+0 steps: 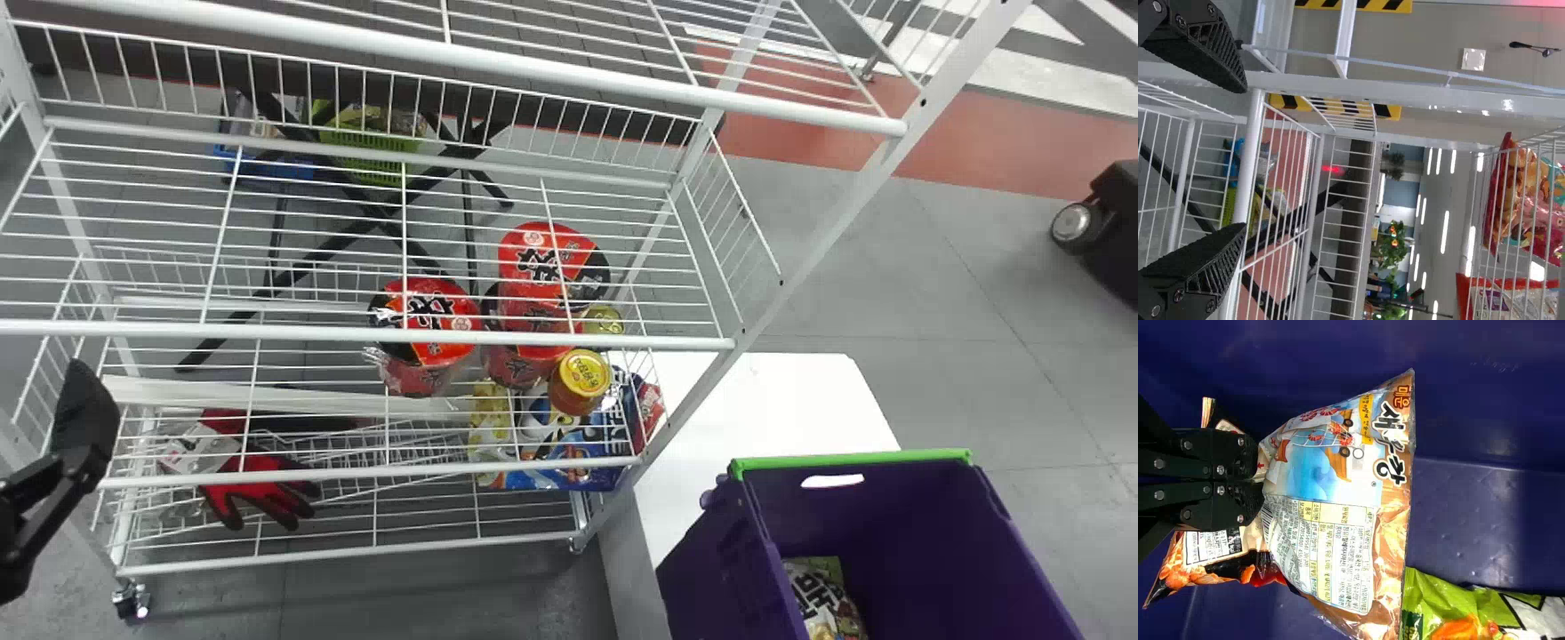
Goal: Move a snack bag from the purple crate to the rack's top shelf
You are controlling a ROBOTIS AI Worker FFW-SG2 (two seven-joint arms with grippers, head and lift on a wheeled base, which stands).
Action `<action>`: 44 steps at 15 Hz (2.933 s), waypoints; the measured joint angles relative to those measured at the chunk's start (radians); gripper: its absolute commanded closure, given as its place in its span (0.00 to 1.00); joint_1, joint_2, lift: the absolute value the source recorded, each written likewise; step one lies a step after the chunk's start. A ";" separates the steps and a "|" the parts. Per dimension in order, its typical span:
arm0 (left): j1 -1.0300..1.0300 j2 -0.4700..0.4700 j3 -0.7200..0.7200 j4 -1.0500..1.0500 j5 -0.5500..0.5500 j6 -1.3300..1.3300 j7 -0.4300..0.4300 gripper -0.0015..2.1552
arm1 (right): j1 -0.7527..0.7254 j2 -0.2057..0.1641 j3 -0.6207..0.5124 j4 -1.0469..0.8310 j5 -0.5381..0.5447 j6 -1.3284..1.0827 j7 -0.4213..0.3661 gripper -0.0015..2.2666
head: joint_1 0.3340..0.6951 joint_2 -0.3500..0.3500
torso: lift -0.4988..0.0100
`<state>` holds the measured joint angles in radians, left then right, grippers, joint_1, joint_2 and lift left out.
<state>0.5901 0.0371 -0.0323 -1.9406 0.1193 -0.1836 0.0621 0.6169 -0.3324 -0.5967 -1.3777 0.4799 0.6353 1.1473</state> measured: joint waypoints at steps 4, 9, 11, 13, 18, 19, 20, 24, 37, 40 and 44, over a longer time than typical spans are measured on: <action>0.009 0.000 0.000 -0.009 -0.009 -0.001 0.005 0.04 | -0.006 -0.010 -0.003 -0.003 0.001 0.006 -0.001 0.74 | 1.00 0.00 | 0.33; 0.018 0.000 -0.003 -0.018 -0.016 -0.004 0.009 0.04 | -0.016 -0.020 -0.003 -0.004 0.010 0.021 0.001 0.74 | 1.00 0.00 | 0.37; 0.019 -0.001 -0.003 -0.014 -0.017 -0.006 0.012 0.04 | -0.018 -0.026 -0.001 -0.009 0.012 0.036 0.002 0.74 | 1.00 0.00 | 0.39; 0.021 -0.002 -0.003 -0.011 -0.017 -0.027 0.012 0.04 | -0.019 -0.029 0.000 -0.010 0.013 0.040 0.003 0.74 | 1.00 0.00 | 0.40; 0.026 -0.003 -0.004 -0.008 -0.020 -0.054 0.012 0.04 | -0.023 -0.037 -0.001 -0.017 0.020 0.058 0.007 0.74 | 1.00 0.00 | 0.44; 0.028 -0.003 -0.005 -0.008 -0.023 -0.053 0.012 0.04 | -0.025 -0.038 -0.002 -0.020 0.020 0.061 0.008 0.74 | 1.00 0.00 | 0.45; 0.029 -0.003 -0.005 -0.009 -0.025 -0.053 0.014 0.04 | -0.026 -0.039 -0.003 -0.023 0.020 0.063 0.008 0.74 | 1.00 0.00 | 0.46; 0.034 -0.003 -0.005 -0.015 -0.028 -0.055 0.019 0.04 | -0.034 -0.040 -0.002 -0.040 0.020 0.090 0.015 0.74 | 1.00 0.00 | 0.49; 0.053 0.000 -0.015 -0.026 -0.038 -0.108 0.031 0.04 | -0.036 -0.043 -0.012 -0.086 0.031 0.139 0.041 0.74 | 1.00 0.00 | 0.59; 0.059 0.000 -0.013 -0.031 -0.038 -0.108 0.031 0.04 | -0.036 -0.047 -0.011 -0.086 0.031 0.137 0.041 0.74 | 1.00 0.00 | 0.61; 0.071 0.000 -0.007 -0.047 -0.038 -0.106 0.031 0.04 | -0.036 -0.052 -0.005 -0.095 0.032 0.138 0.046 0.74 | 1.00 0.00 | 0.64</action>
<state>0.6608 0.0368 -0.0391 -1.9874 0.0813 -0.2893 0.0936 0.5814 -0.3848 -0.6019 -1.4729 0.5117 0.7736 1.1937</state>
